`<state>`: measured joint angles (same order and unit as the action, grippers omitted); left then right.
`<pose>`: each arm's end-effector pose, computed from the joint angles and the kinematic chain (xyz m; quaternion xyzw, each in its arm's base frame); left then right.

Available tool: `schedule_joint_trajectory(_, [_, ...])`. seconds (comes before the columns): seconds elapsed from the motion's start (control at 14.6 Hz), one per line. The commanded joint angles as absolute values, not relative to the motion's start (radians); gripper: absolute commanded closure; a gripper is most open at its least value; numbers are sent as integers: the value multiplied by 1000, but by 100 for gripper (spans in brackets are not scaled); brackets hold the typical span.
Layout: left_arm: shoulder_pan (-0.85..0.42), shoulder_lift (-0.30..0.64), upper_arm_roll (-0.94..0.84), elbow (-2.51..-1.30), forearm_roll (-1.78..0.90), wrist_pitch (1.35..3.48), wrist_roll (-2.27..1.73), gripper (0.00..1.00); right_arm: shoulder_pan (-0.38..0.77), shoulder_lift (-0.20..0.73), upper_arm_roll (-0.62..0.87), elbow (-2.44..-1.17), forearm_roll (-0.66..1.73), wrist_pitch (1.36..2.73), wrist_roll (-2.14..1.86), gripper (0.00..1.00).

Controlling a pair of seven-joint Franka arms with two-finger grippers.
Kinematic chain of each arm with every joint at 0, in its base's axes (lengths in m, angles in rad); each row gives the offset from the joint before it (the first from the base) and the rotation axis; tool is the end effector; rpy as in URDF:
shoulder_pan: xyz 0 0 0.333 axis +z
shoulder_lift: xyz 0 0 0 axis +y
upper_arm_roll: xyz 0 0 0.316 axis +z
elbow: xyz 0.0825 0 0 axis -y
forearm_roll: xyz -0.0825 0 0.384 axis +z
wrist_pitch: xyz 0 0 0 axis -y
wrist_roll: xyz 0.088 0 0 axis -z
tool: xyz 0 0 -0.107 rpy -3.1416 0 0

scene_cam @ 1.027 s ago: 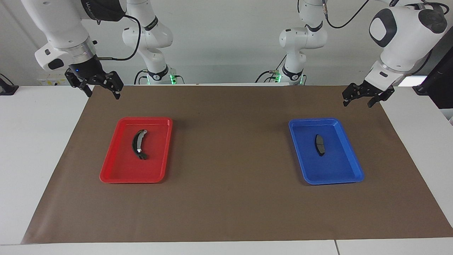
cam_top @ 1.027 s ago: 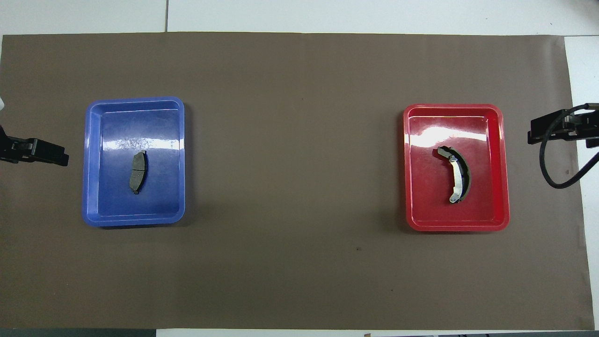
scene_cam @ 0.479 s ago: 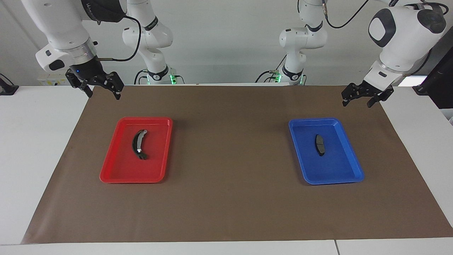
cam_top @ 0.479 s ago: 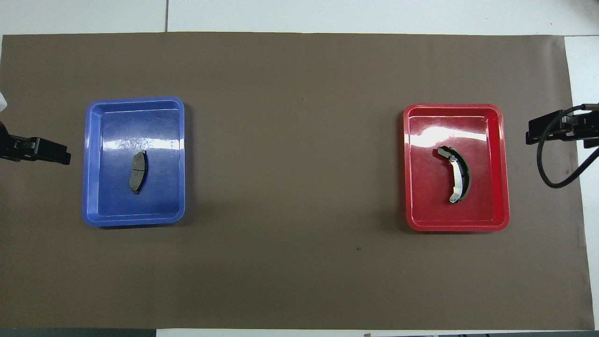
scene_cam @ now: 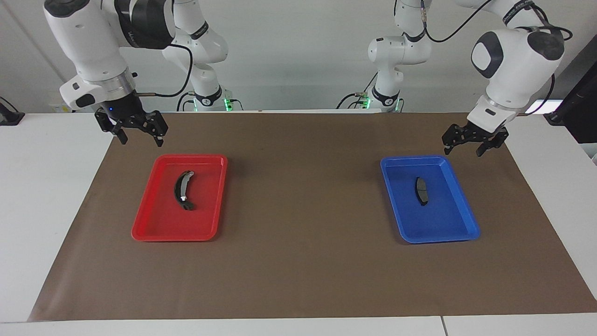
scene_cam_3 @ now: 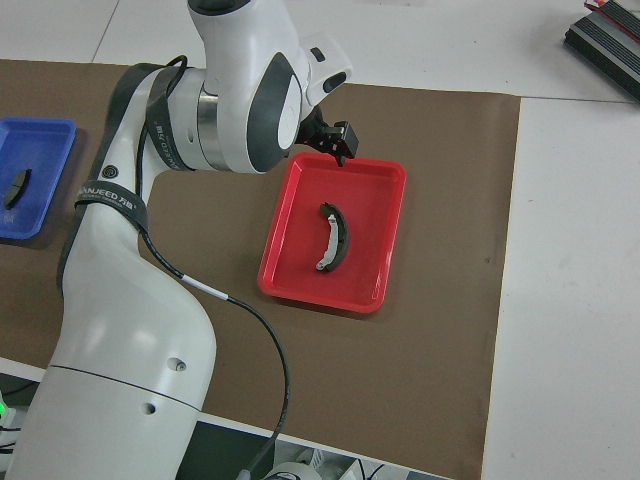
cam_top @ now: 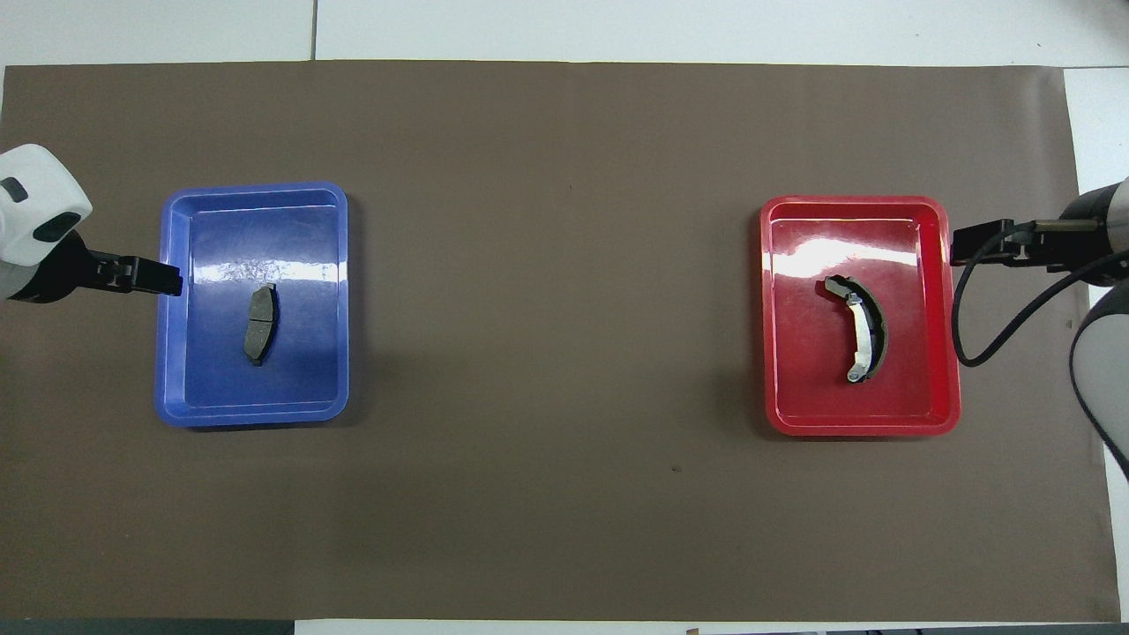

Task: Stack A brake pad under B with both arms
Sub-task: 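Reach both grippers into the trays and grasp the brake pads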

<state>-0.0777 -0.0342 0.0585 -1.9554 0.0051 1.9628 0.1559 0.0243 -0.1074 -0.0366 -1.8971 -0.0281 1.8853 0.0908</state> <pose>0.5529 -0.0100 0.4940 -0.9959 0.0883 -0.0206 0.0028 0.5387 -0.0095 0.5550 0.9976 -0.0478 0.0482 0.0097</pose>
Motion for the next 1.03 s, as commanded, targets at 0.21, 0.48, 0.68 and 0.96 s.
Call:
schedule_joint_trajectory(0.21, [-107, 33, 63, -2164, -6, 2268, 153, 1, 25, -79, -32, -2157, 31, 2127, -90, 1])
schedule_joint_trajectory(0.48, [-115, 100, 63, -2249, -6, 2437, 164, 3, 11, 14, -34, -2246, 34, 2324, -188, 1])
schedule_joint_trajectory(0.68, [-117, 121, 63, -2296, -6, 2477, 169, 4, -9, 72, -34, -2281, 34, 2410, -247, 1])
schedule_joint_trajectory(0.96, [-132, 155, 63, -2293, -6, 2496, 157, 46, -9, 113, -34, -2295, 34, 2431, -258, 1])
